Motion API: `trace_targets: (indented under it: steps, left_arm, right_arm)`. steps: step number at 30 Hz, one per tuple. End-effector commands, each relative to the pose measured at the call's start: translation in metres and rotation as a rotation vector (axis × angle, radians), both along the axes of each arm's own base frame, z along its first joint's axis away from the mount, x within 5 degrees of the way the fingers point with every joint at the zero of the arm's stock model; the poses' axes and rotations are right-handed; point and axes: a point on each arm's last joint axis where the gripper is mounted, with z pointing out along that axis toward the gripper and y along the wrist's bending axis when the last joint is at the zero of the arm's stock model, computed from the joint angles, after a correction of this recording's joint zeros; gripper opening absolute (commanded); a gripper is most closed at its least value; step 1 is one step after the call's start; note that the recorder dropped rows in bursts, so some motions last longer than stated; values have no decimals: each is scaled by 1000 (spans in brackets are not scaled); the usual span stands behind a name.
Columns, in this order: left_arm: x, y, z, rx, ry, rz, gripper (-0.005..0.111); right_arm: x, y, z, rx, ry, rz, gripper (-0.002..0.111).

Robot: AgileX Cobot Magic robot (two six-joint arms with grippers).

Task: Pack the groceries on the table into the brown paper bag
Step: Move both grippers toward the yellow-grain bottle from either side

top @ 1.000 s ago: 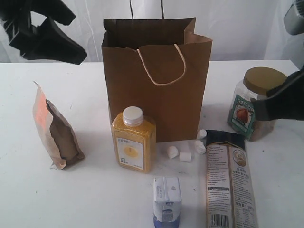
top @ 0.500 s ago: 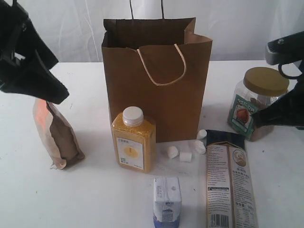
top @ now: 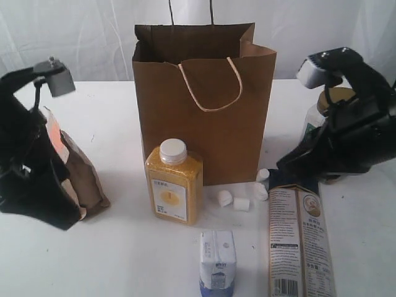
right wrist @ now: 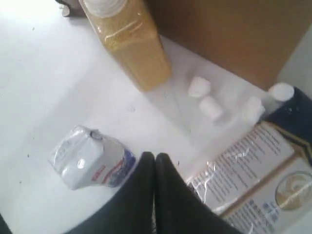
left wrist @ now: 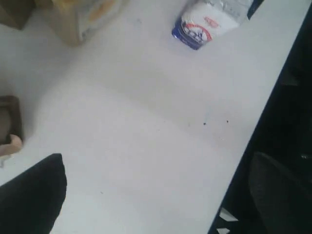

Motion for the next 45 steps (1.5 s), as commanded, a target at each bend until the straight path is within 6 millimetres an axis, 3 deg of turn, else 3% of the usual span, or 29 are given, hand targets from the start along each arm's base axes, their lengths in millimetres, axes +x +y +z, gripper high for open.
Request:
trace_targets:
  steps: [1, 6, 10, 14, 19, 23, 33, 38, 45]
  left_arm:
    - [-12, 1, -30, -25, 21, -65, 105]
    - [-5, -9, -48, -179, -164, -72, 105]
    - [-4, -18, -56, -316, -327, -174, 105]
    - [-3, -20, -76, -317, -450, -369, 105]
    - [13, -18, -102, -238, -553, -351, 105]
    - [26, -21, -116, -237, -593, -339, 105]
    - [53, -30, -148, -273, -475, -167, 105]
    - [67, -30, -144, -277, -503, -25, 105]
    - [76, -35, -134, -318, -531, -42, 105]
  right_arm:
    - [30, 11, -16, 96, -75, 7, 0]
    - [51, 31, -45, 223, -23, 47, 0]
    - [63, 42, -69, 248, 34, 18, 0]
    - [69, 55, -92, 252, 45, 51, 0]
    - [73, 62, -106, 210, 30, 40, 0]
    - [75, 63, -108, 199, 9, 33, 0]
    - [77, 66, -103, 254, -47, 54, 0]
    - [74, 70, -100, 284, -58, 119, 0]
    - [77, 68, -101, 271, -68, 83, 0]
